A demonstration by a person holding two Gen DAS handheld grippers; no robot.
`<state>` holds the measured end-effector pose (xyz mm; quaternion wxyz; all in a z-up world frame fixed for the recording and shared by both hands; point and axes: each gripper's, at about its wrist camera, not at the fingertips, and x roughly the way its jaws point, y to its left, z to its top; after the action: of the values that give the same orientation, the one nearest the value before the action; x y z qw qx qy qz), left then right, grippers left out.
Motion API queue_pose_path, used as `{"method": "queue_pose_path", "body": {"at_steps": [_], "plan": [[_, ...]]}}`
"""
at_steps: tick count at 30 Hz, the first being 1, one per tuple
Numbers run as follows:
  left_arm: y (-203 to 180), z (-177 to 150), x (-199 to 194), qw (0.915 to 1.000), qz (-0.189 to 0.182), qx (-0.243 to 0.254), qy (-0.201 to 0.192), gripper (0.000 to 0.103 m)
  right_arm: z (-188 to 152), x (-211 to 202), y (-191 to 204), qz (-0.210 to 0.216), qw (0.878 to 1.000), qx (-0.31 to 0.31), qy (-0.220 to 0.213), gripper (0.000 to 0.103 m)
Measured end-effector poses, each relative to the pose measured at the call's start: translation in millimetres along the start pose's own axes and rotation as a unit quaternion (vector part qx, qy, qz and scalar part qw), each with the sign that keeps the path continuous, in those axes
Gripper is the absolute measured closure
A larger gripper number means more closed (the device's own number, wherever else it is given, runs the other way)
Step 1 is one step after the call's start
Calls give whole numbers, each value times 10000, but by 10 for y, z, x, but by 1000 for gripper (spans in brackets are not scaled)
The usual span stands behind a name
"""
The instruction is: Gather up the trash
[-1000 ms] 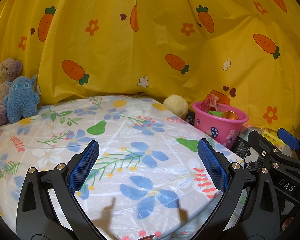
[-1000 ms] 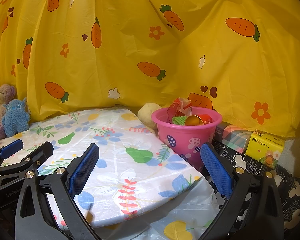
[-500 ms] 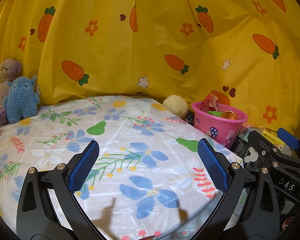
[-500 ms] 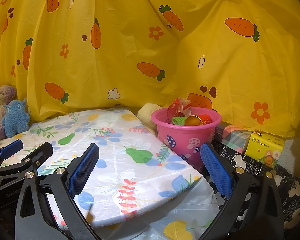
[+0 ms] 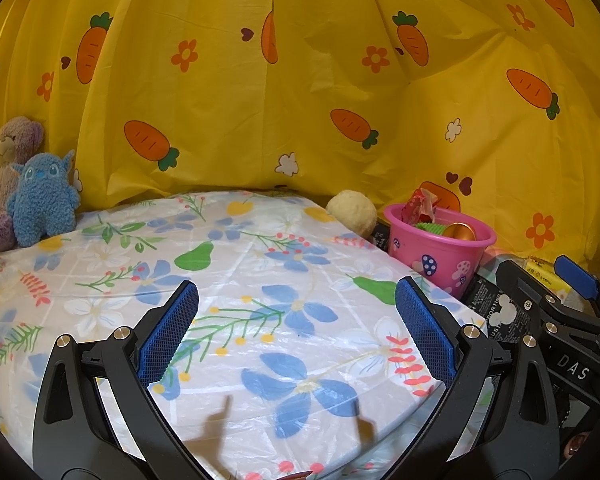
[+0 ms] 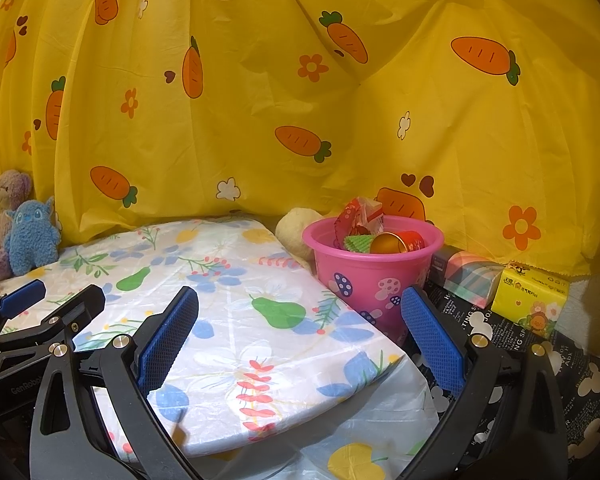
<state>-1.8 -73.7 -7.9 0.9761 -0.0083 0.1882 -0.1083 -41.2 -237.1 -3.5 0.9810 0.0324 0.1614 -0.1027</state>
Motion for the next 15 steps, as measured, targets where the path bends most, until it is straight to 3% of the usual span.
{"method": "queue_pose_path", "body": {"at_steps": [15], "plan": [[20,14,-3,10000,-7,-5,-9,6,-4,4,7,-11,10000,6,2,5]]}}
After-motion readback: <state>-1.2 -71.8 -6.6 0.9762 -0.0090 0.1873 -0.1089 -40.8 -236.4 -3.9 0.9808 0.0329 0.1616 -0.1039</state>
